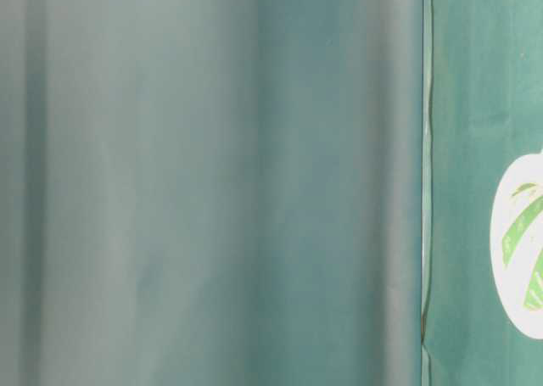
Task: Peel off the duct tape with your right arm.
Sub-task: 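Move the left gripper toward the white tape roll, then lower the open left gripper over the tape roll's rim, then close the left gripper on the roll rim and lift it upright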
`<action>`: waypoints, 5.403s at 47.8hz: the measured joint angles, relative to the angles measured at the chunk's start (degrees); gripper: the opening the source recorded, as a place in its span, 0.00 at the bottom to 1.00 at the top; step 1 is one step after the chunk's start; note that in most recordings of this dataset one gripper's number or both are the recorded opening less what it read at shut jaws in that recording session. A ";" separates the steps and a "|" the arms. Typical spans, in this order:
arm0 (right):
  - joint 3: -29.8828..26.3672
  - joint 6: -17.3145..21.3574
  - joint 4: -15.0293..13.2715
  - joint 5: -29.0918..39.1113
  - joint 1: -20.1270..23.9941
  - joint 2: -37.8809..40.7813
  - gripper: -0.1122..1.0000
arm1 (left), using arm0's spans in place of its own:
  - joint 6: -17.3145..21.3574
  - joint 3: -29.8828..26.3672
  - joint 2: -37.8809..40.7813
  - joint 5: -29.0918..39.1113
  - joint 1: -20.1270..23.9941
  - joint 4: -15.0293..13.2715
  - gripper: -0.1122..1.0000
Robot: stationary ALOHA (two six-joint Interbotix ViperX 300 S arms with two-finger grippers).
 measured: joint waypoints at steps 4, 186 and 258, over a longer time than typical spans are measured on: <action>0.00 -0.09 0.00 -0.26 0.00 0.35 0.81 | -0.09 -1.93 2.90 -0.09 -0.09 0.00 0.95; 2.11 0.18 -0.79 -2.64 0.00 2.55 0.80 | 1.85 -39.29 58.80 41.57 -3.60 0.26 0.29; -4.75 2.37 -0.79 -2.99 0.00 16.79 0.79 | 4.75 -57.13 50.80 69.26 0.00 0.53 0.29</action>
